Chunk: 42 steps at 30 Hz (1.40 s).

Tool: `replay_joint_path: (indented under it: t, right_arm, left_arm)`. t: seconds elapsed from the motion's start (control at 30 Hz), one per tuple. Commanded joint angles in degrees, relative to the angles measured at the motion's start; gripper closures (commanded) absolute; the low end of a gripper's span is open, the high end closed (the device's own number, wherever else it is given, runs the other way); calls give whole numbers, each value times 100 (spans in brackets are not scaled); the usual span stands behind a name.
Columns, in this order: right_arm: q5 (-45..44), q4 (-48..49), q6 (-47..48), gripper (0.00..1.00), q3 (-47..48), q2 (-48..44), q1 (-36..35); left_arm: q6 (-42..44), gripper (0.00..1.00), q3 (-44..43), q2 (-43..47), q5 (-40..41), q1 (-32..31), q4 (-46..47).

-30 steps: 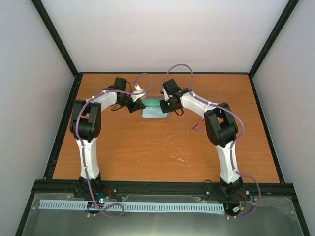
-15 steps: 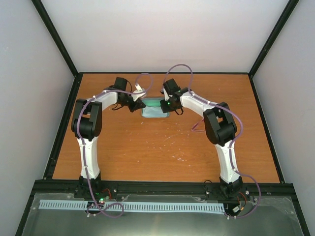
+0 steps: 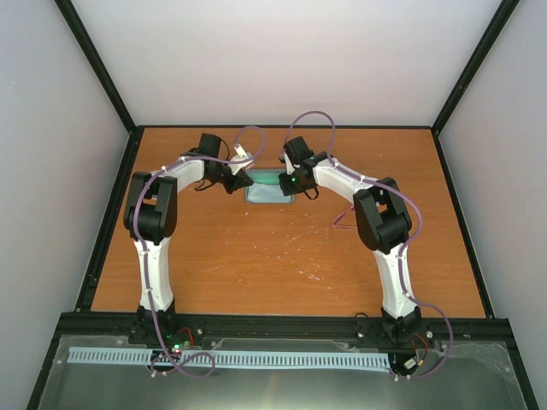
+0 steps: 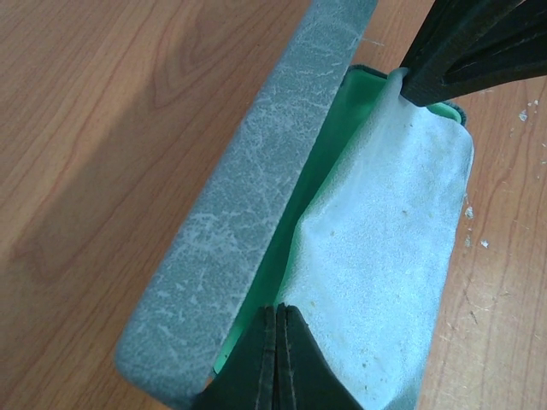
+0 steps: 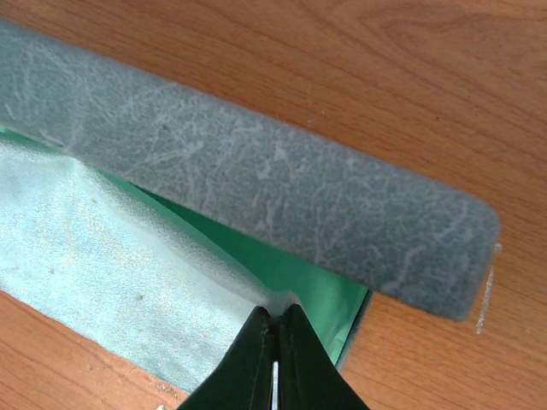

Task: Organize the sunglasses
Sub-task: Place the glasses cleaning cloth in the sunglasses case.

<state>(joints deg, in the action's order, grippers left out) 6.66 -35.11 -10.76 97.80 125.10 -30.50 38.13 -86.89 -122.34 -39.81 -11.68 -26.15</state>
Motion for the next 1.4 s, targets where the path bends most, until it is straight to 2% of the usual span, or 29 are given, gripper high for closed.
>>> replay_joint_path:
  t: [0.0,0.43,0.7,0.83,0.9,1.1,1.23,1.37]
  right_arm:
    - [-117,59,44,97,123,102,35]
    - [3,-91,79,97,277,454,71]
    - [-252,107,2,97,117,347,71]
    - [-280,143,-19,97,78,308,71]
    - [-291,228,-51,97,-11,261,71]
    - [-266,275,-109,87,-137,189,71]
    - [-292,355,-135,72,-327,57,74]
    - [-375,447,-168,70,-509,-174,66]
  left_arm:
    - [-39,98,-240,-81,-16,-45,142]
    - [-16,98,-267,-267,22,-104,152]
    - [-94,97,-134,-179,111,-106,316]
    - [-108,92,-37,-123,159,-106,378]
    - [-135,84,15,-90,194,-106,414]
    - [-183,74,217,79,171,-106,465]
    - [-201,64,391,237,223,-114,511]
    - [-263,56,524,375,246,-115,552]
